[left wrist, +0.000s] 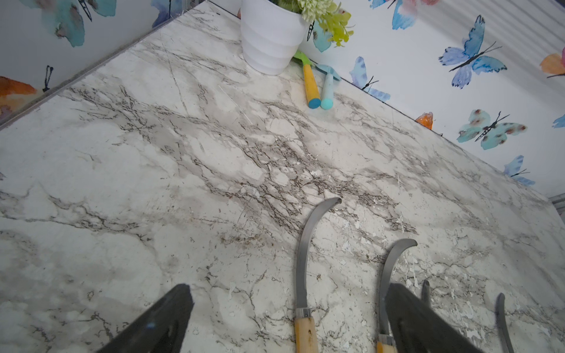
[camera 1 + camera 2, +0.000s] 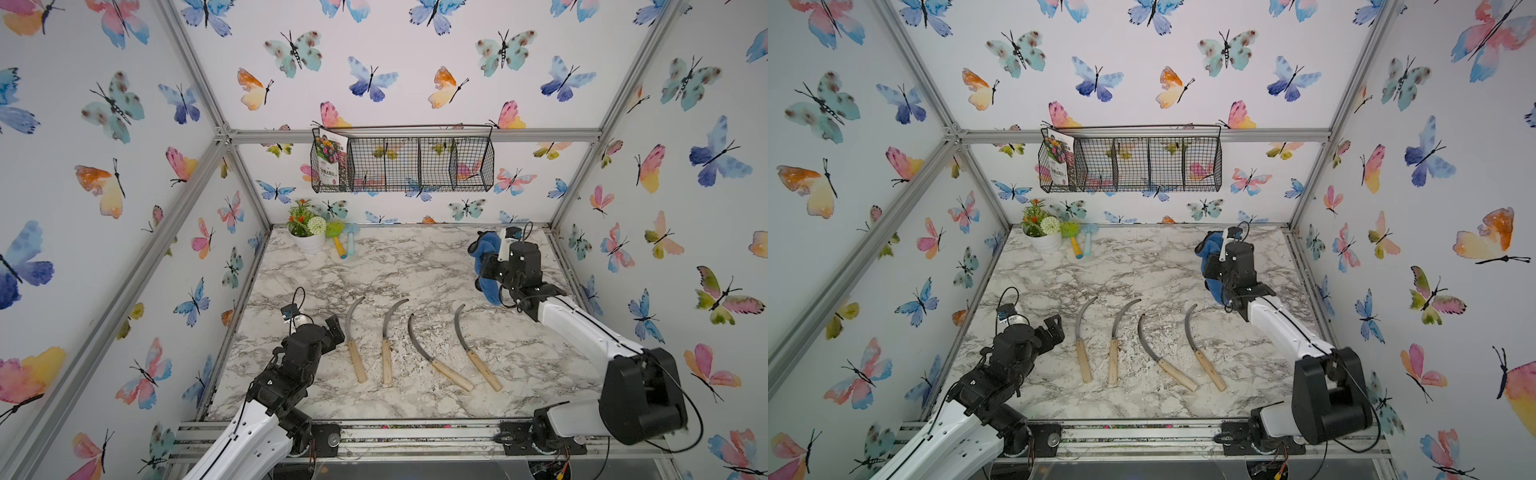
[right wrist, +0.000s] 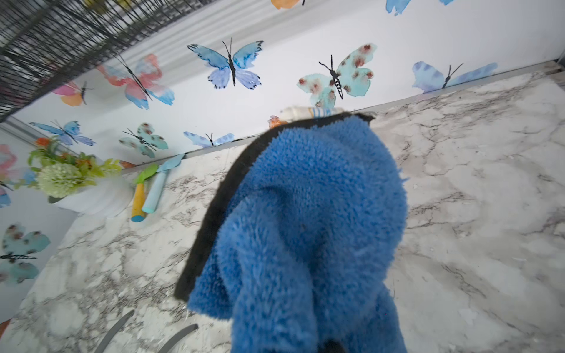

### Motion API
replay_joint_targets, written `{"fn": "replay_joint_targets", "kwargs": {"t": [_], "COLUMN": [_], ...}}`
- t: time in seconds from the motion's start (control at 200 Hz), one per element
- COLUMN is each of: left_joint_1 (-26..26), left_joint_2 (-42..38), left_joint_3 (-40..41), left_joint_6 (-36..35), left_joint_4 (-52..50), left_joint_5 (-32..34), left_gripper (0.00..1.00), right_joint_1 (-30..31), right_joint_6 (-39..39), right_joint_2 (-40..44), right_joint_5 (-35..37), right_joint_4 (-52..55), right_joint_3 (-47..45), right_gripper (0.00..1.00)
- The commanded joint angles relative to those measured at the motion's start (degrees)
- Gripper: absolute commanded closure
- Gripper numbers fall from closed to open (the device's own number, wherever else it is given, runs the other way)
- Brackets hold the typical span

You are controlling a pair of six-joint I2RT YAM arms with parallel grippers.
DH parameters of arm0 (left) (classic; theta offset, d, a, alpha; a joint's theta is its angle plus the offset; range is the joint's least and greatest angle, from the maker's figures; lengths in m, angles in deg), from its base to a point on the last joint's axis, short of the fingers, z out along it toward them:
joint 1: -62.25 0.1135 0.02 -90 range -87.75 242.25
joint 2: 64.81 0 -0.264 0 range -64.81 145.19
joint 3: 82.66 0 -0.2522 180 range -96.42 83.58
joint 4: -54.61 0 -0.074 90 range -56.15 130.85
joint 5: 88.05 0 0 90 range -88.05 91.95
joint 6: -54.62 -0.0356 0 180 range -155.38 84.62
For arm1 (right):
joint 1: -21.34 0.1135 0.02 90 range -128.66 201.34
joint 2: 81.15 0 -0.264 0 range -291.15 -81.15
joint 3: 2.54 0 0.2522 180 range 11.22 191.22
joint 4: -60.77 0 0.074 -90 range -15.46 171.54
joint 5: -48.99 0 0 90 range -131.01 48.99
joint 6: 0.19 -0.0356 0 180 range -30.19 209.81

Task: Wipe small sickles with rags
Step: Pick up the rag from the center of the board, then move the small sickle to the center of the board.

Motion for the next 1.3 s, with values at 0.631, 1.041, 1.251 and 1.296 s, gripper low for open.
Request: {"fn": "replay_joint_targets", "kwargs": {"t": [0.631,1.041,1.251,1.296], "left_joint_1": [-37.3,-37.4,-37.4,-37.5], "left_joint_2": [10.9,16.7,22.3,23.8], "left_joint_3": [1.5,7.5,6.8,6.6], "left_joint_6": [35.0,35.4,35.1,35.7], "left_joint_4": [-10.5,2.1,5.0,5.1], "left_joint_5": [23.6,16.9,15.9,15.6], "left_gripper": [0.13,0.18,0.25,0.27], "right_joint_1": [-0.2,-0.2,-0.2,-0.2], "right_joint_6": [-12.6,-9.1,-9.3,-9.4], "right_joint_2": [32.6,35.1,33.7,33.5], "right_joint_5": [-37.4,-30.1,-30.2,-30.1], "right_joint_4": [-10.7,-2.5,-2.1,-2.2], "right_joint_3": [-26.5,-25.1,-25.3,-25.4], "right_gripper": [0.98,0.98,0.98,0.98]}}
